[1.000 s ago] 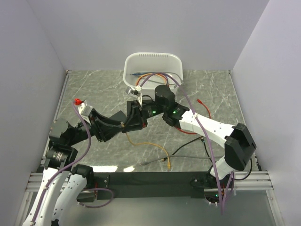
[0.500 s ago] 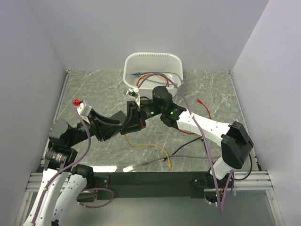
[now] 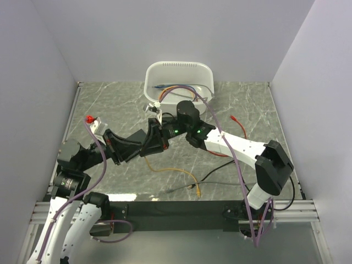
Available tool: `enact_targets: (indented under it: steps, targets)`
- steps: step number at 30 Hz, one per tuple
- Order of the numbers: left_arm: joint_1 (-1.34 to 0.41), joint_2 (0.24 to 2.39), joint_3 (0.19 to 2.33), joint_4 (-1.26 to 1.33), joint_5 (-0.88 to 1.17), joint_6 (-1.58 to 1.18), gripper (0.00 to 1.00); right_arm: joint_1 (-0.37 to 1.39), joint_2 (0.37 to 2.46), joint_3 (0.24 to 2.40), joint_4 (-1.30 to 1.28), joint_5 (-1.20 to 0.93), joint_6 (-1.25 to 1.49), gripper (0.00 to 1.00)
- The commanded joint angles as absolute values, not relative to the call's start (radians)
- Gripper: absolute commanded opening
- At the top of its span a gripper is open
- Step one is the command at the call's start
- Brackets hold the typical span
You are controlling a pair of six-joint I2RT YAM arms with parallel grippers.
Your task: Insert the plug into the switch port
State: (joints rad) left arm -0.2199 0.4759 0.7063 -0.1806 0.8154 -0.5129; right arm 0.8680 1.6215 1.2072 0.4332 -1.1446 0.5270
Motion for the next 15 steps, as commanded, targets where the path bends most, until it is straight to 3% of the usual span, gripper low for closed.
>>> enact_targets:
  steps: [1,3,5,7,8,10,15]
  targets:
    - [-0.221,0.480,0.716,-0.163,0.822,-0.497,0.07,0.871,1.618,1.262,0.514,-1.131,0.557,0.00]
    - [-0.221,0.483,0.718,-0.166,0.819,-0.497,0.01,0.867,1.620,1.266,0.537,-1.123,0.583,0.00]
    - [-0.221,0.483,0.719,-0.170,0.808,-0.495,0.01,0.864,1.620,1.276,0.538,-1.106,0.591,0.02]
    - [-0.221,0.483,0.726,-0.193,0.782,-0.491,0.01,0.856,1.608,1.296,0.455,-1.074,0.571,0.22]
    - [-0.221,0.485,0.727,-0.205,0.744,-0.488,0.01,0.847,1.599,1.304,0.401,-1.016,0.502,0.41]
    - [-0.221,0.498,0.738,-0.231,0.688,-0.488,0.00,0.848,1.546,1.325,0.175,-0.878,0.402,0.49]
    - [-0.222,0.546,0.773,-0.340,0.427,-0.543,0.00,0.859,1.392,1.267,-0.012,-0.498,0.267,0.63]
